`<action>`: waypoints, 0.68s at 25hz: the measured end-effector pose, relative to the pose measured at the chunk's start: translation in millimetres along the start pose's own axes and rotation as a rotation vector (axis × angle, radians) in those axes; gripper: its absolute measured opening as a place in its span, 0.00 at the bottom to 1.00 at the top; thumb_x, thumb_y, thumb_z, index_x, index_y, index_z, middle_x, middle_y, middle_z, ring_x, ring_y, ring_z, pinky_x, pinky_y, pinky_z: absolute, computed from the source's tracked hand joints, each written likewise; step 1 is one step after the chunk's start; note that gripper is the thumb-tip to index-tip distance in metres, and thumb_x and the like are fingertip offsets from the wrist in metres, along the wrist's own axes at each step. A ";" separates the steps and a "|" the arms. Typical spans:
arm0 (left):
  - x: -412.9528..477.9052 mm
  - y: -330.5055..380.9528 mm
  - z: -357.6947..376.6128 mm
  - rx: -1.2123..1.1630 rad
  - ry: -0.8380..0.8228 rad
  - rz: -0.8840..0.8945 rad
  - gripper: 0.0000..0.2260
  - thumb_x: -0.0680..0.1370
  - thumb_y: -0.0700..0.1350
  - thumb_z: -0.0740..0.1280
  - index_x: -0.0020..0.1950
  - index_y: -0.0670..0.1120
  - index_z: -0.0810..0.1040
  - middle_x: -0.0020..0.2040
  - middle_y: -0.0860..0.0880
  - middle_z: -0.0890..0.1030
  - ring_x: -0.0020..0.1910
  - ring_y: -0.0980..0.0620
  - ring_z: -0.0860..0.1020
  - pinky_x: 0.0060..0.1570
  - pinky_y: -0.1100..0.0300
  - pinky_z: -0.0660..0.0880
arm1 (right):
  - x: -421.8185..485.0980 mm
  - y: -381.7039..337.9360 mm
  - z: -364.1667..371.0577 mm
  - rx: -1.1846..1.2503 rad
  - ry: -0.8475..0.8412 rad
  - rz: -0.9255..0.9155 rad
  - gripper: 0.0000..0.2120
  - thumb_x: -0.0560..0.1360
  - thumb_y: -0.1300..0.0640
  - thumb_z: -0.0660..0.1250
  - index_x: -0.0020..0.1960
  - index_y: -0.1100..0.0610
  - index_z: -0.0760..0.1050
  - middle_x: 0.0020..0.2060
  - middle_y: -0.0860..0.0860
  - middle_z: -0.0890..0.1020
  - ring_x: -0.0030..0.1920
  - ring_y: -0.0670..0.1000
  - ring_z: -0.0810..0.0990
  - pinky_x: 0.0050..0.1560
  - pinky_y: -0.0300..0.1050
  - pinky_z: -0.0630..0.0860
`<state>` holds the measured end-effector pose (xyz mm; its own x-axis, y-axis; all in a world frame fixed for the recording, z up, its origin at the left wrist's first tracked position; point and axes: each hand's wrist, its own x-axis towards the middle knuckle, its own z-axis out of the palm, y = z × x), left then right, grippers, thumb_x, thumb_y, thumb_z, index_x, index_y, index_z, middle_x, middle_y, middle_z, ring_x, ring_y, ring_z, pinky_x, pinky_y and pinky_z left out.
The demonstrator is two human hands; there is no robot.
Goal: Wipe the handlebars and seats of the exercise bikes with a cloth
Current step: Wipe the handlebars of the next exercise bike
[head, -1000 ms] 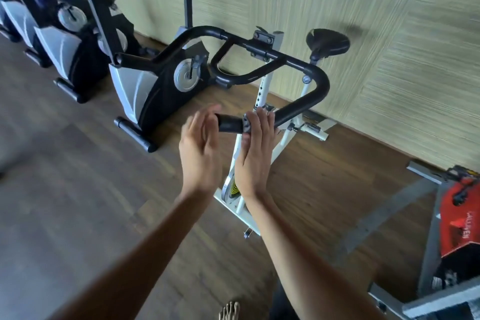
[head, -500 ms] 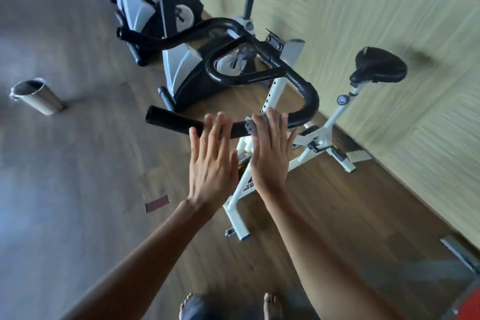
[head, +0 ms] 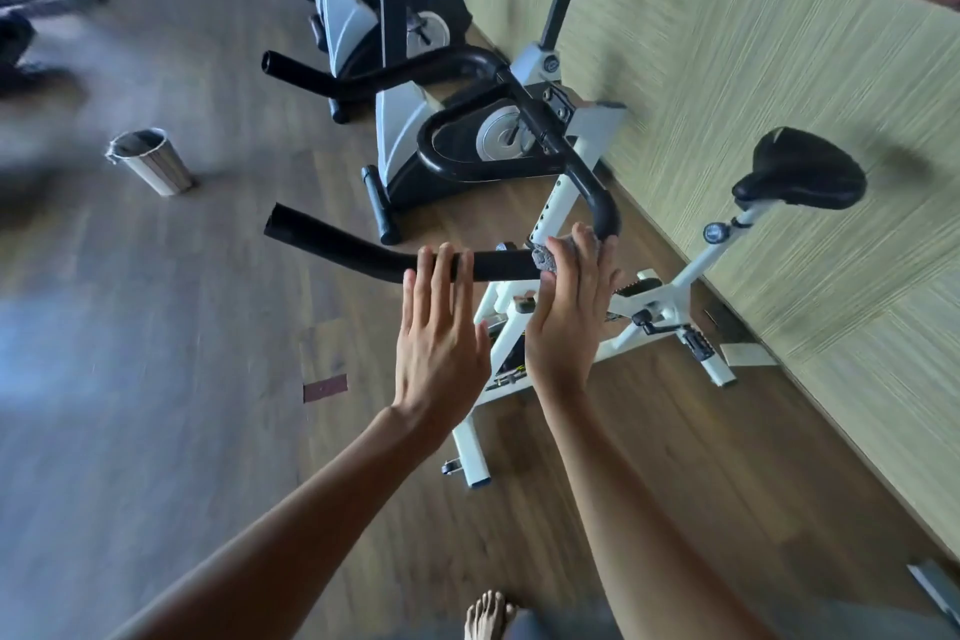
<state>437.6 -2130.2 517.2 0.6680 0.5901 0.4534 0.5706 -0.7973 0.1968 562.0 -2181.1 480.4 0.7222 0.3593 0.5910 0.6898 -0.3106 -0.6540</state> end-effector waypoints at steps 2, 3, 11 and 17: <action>1.5 1.9 0.8 0.012 0.022 -0.010 0.32 0.75 0.41 0.69 0.76 0.36 0.62 0.76 0.35 0.63 0.78 0.37 0.57 0.76 0.40 0.55 | 2.3 3.2 -3.6 0.021 -0.009 -0.014 0.17 0.83 0.58 0.52 0.70 0.51 0.69 0.76 0.52 0.67 0.80 0.56 0.53 0.79 0.53 0.46; 2.8 4.2 0.9 0.015 0.026 -0.039 0.32 0.75 0.42 0.69 0.76 0.36 0.62 0.76 0.36 0.64 0.78 0.37 0.58 0.76 0.40 0.55 | 3.6 4.5 -5.7 0.040 -0.029 -0.023 0.16 0.84 0.57 0.51 0.70 0.51 0.69 0.75 0.52 0.67 0.80 0.56 0.53 0.79 0.52 0.46; 19.3 51.7 21.2 -0.017 0.066 -0.009 0.34 0.74 0.39 0.70 0.77 0.39 0.61 0.78 0.40 0.63 0.79 0.42 0.55 0.78 0.43 0.44 | 10.5 39.7 -11.6 0.111 -0.103 -0.245 0.16 0.84 0.54 0.53 0.71 0.53 0.66 0.74 0.53 0.65 0.79 0.58 0.55 0.77 0.62 0.55; 38.3 86.6 50.5 0.045 0.202 -0.194 0.31 0.74 0.38 0.68 0.75 0.41 0.63 0.75 0.41 0.67 0.78 0.42 0.58 0.77 0.42 0.46 | 37.4 79.0 -21.7 0.210 -0.231 -0.473 0.16 0.86 0.50 0.53 0.71 0.52 0.67 0.74 0.52 0.65 0.81 0.52 0.51 0.78 0.60 0.53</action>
<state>536.7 -2170.3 507.8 0.4383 0.6903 0.5757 0.7023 -0.6627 0.2599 644.6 -2211.3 461.0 0.2904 0.6077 0.7391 0.8934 0.1046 -0.4370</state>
